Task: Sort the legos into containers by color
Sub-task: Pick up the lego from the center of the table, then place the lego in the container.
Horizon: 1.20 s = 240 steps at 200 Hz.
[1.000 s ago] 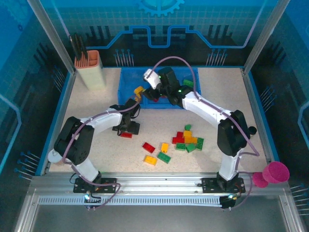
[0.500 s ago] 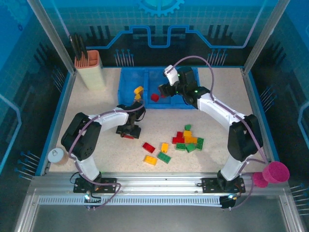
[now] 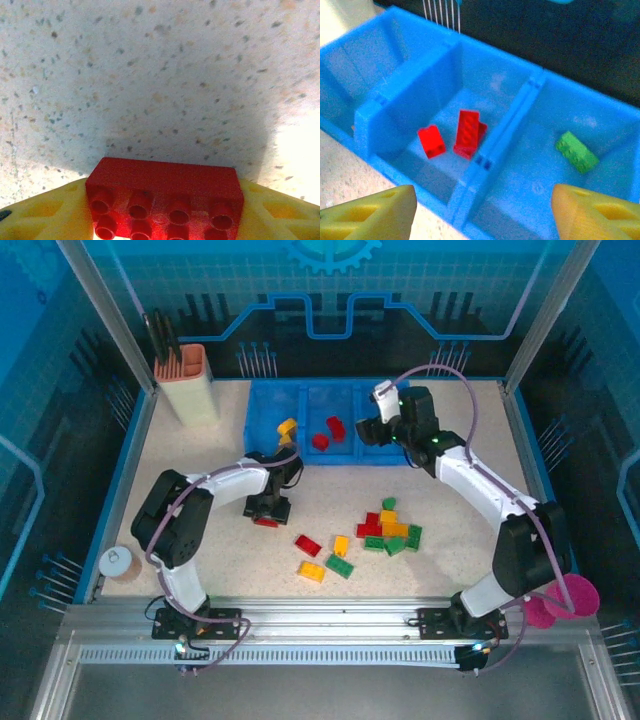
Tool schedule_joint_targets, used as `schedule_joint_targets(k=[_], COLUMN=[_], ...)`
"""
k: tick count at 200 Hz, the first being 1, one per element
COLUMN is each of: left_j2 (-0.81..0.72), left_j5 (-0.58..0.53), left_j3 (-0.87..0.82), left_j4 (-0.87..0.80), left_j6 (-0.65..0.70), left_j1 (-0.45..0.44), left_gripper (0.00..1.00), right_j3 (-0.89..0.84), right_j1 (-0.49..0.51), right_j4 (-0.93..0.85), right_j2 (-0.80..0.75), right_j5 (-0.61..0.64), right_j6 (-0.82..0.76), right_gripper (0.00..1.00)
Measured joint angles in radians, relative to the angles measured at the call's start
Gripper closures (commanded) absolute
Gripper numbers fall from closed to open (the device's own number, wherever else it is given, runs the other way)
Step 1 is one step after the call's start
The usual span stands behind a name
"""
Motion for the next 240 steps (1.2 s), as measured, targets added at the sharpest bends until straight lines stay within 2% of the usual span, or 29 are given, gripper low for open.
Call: schedule_joint_targets(k=[41, 102, 140, 182, 211, 240], left_j2=[0.014, 0.046, 0.257, 0.551, 0.687, 0.726], left_j5=[0.008, 0.022, 0.023, 0.027, 0.033, 0.053], left_j3=[0.166, 0.609, 0.958, 1.230, 1.332, 1.350], left_j4=[-0.048, -0.085, -0.077, -0.086, -0.100, -0.097], left_j6=[0.000, 0.066, 0.151, 0.200, 0.200, 0.194], left_j1=[-0.028, -0.030, -0.030, -0.016, 0.013, 0.037], left_gripper=[0.56, 0.55, 0.54, 0.54, 0.54, 0.52], right_j3=[-0.092, -0.258, -0.354, -0.416, -0.462, -0.515], right_j1=[-0.009, -0.009, -0.009, -0.009, -0.009, -0.009], right_j4=[-0.092, -0.227, -0.343, -0.446, -0.494, -0.542], right_j2=[-0.074, -0.229, -0.313, -0.394, -0.430, -0.473], right_j5=[0.022, 0.006, -0.008, -0.024, -0.051, -0.049], right_j6=[0.054, 0.176, 0.273, 0.405, 0.494, 0.564], right_gripper=[0.27, 0.27, 0.26, 0.26, 0.26, 0.25])
